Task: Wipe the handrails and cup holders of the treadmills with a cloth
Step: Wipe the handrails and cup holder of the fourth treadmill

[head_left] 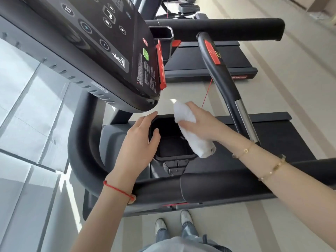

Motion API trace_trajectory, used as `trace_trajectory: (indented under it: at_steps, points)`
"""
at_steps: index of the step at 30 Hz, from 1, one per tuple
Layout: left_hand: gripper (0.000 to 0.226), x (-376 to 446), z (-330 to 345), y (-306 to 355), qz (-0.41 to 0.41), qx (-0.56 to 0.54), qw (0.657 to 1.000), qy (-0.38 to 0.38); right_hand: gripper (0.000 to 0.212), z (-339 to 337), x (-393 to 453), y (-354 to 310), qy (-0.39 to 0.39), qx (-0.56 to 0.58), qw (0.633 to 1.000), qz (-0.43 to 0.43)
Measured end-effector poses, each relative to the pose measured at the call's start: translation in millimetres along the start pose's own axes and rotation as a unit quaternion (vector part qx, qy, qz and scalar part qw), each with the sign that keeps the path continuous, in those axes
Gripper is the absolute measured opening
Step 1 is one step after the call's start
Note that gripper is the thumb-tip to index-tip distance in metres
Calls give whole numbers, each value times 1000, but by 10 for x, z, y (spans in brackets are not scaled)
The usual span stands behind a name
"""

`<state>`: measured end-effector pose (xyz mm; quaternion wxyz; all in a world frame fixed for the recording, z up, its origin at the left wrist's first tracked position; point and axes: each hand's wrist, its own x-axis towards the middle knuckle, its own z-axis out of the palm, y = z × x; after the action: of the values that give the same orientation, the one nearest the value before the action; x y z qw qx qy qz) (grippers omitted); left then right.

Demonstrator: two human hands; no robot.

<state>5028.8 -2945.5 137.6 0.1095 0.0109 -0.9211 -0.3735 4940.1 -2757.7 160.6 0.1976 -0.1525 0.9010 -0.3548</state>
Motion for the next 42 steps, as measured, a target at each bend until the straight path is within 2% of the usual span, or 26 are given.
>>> trace_trajectory:
  at_steps: [2, 7, 10, 13, 17, 21, 25, 29, 31, 37, 42]
  points:
    - [48, -5, 1, -3, -2, -5, 1000, 1, 42, -43, 50, 3, -5, -8, 1000, -28]
    - [49, -11, 9, -11, -7, -22, 1000, -5, 60, 105, -308, 138, 11, -16, 994, -108]
    - [50, -16, 17, 3, -16, -25, 1000, -4, 63, 83, -338, 119, -3, -73, 986, -153]
    - [48, -31, 12, 14, -45, -19, 999, 18, 57, 12, -117, -45, -18, -189, 958, -214]
    - [27, -57, -13, 22, -66, -12, 997, 37, 52, 143, 139, -270, -18, -304, 906, -296]
    - [34, -69, -31, 15, -82, -7, 996, 44, 58, 25, 37, -107, -36, -288, 896, -336]
    - [32, -61, -13, -2, -75, -15, 996, 39, 53, -146, -149, 161, -77, -243, 916, -311]
    - [30, -53, 4, -19, -65, -13, 997, 46, 60, -89, 23, -28, -87, -253, 916, -298]
    - [30, -52, 5, -27, -64, -10, 997, 45, 63, -91, 111, -123, -90, -234, 930, -270]
    - [29, -48, -5, -30, -60, -7, 997, 43, 51, -80, -43, 106, -27, -151, 969, -192]
    - [29, -51, -4, -23, -58, -4, 997, 43, 46, -14, 94, -123, -39, -222, 955, -191]
